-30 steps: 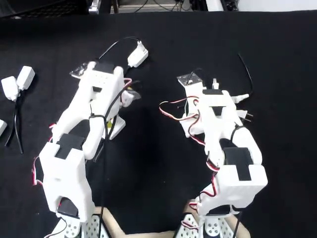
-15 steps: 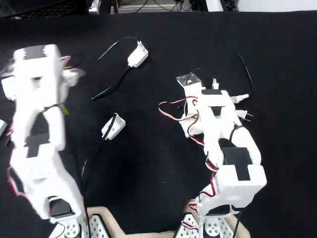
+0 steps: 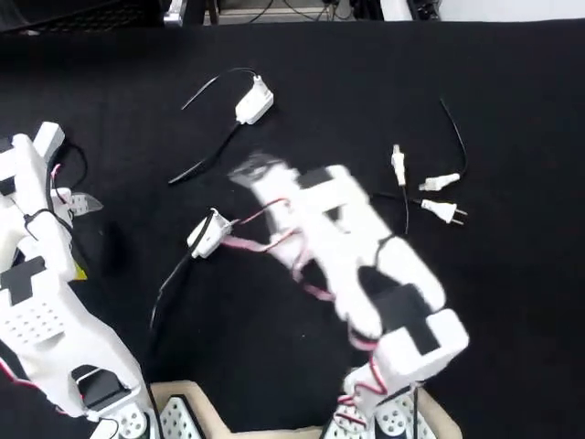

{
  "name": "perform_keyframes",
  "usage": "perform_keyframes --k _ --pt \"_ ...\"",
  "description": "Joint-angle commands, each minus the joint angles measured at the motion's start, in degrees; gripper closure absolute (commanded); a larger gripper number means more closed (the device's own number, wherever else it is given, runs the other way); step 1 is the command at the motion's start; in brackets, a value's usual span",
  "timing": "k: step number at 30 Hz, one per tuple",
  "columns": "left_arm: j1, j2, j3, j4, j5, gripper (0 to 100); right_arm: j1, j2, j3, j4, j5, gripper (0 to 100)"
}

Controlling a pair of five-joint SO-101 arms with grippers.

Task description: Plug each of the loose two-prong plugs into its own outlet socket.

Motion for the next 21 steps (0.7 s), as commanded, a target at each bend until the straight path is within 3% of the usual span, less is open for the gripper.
perform_keyframes --k 1,5,12,21 --pt "-1.7 -0.7 0.0 0.7 -0.4 50 -10.3 -4.3 -4.1 0.5 0.4 67.0" --pt "-3.9 -0.7 0.2 -1.8 -0.4 50 -14.6 -3.6 -7.3 0.0 -0.2 66.9" --pt "-5.8 -0.7 0.3 -2.7 -0.4 50 -15.1 9.1 -13.0 -4.6 -0.2 66.9" --pt "-5.8 -0.7 0.3 -2.7 -0.4 50 -19.4 23.1 -36.4 8.9 -1.6 66.8"
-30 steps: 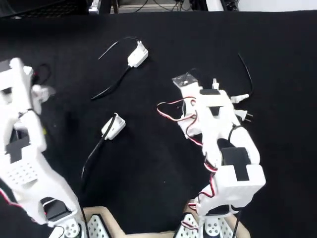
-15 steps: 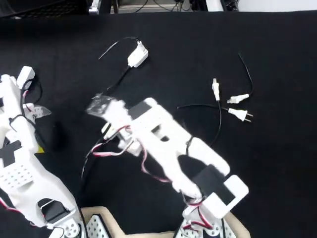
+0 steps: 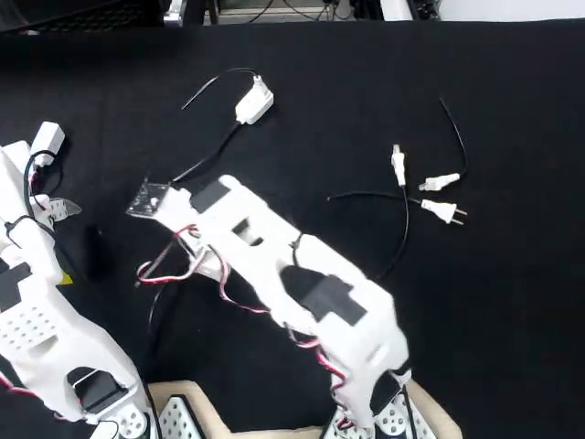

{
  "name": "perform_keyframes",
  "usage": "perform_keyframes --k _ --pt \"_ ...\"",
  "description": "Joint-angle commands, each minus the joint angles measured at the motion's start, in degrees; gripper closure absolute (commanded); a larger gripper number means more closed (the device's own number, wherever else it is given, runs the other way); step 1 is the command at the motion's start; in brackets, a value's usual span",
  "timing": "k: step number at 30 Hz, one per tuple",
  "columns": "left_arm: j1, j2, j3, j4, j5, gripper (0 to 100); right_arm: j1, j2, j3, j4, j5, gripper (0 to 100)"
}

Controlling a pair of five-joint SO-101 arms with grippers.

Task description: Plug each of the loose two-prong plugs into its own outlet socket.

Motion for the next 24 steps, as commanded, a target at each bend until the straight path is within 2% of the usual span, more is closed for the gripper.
perform_keyframes --k 1,10,16,21,24 --pt "-0.5 -0.7 0.0 -0.6 -0.4 50 -2.5 3.3 -11.7 4.3 -2.5 66.8" --pt "-0.5 -0.7 0.0 -0.6 -0.4 50 -2.5 14.5 -29.6 12.6 -3.8 66.8" --pt "-0.3 -0.7 0.0 -0.6 -0.4 50 -1.0 16.6 -38.3 18.5 -3.3 66.7" --pt "-0.1 -0.7 0.0 -0.6 -0.4 50 1.6 16.9 -41.8 18.5 -3.9 66.6" --pt "-0.1 -0.7 0.0 -0.6 -0.4 50 1.6 16.9 -41.7 16.6 -7.8 66.6"
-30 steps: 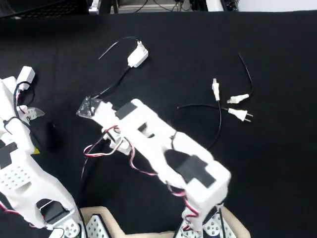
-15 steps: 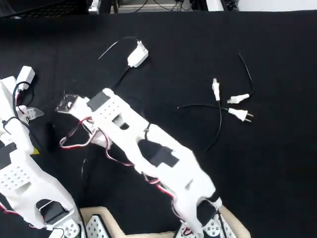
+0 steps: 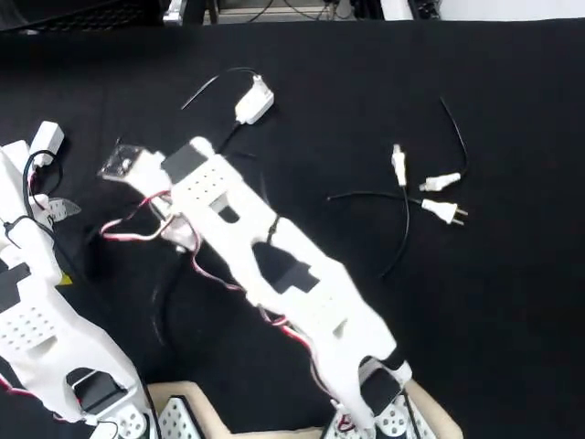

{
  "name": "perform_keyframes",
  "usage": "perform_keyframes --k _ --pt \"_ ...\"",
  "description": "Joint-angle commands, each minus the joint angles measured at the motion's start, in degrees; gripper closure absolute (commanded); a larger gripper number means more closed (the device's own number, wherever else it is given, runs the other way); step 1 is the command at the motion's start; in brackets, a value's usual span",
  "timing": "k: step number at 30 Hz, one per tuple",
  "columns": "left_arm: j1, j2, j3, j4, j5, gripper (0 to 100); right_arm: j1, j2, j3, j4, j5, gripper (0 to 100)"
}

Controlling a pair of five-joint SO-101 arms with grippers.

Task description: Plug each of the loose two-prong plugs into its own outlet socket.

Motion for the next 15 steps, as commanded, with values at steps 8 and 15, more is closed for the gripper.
perform_keyframes --k 8,15 --pt "0.0 -0.7 0.0 -0.4 -0.4 50 0.7 2.2 -4.1 -6.3 -14.2 66.8" --pt "0.0 -0.7 0.0 -0.4 -0.4 50 0.0 5.4 -13.9 -5.7 -19.5 66.9"
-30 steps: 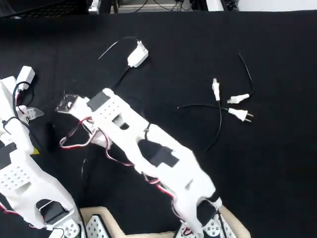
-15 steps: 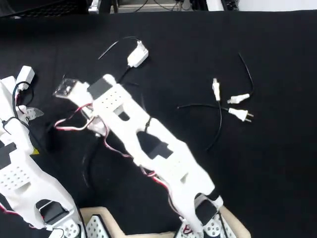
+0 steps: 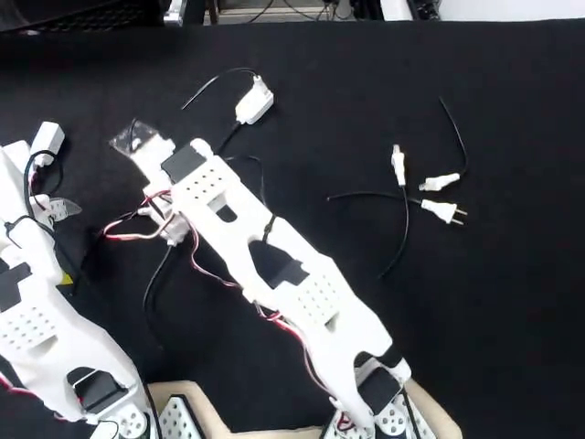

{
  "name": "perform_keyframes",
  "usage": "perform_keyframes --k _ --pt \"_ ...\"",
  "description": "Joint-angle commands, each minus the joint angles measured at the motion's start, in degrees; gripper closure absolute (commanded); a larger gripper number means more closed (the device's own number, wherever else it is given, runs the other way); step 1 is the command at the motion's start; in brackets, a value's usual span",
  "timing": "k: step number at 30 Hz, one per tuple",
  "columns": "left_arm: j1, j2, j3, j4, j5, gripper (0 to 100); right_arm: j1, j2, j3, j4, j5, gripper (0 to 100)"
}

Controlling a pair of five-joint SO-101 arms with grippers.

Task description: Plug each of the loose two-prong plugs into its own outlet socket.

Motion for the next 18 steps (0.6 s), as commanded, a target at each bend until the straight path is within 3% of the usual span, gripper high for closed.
perform_keyframes --k 1,8,18 --pt "0.0 -0.7 0.0 -0.4 -0.4 50 -0.3 -0.5 -7.3 0.8 -2.0 66.9" --pt "0.0 -0.7 0.0 -0.8 -0.4 50 -2.8 0.3 -16.8 5.4 -2.3 66.9" --pt "0.0 -0.7 0.0 -0.8 -0.4 50 -4.7 9.0 -19.7 1.8 -12.3 66.9"
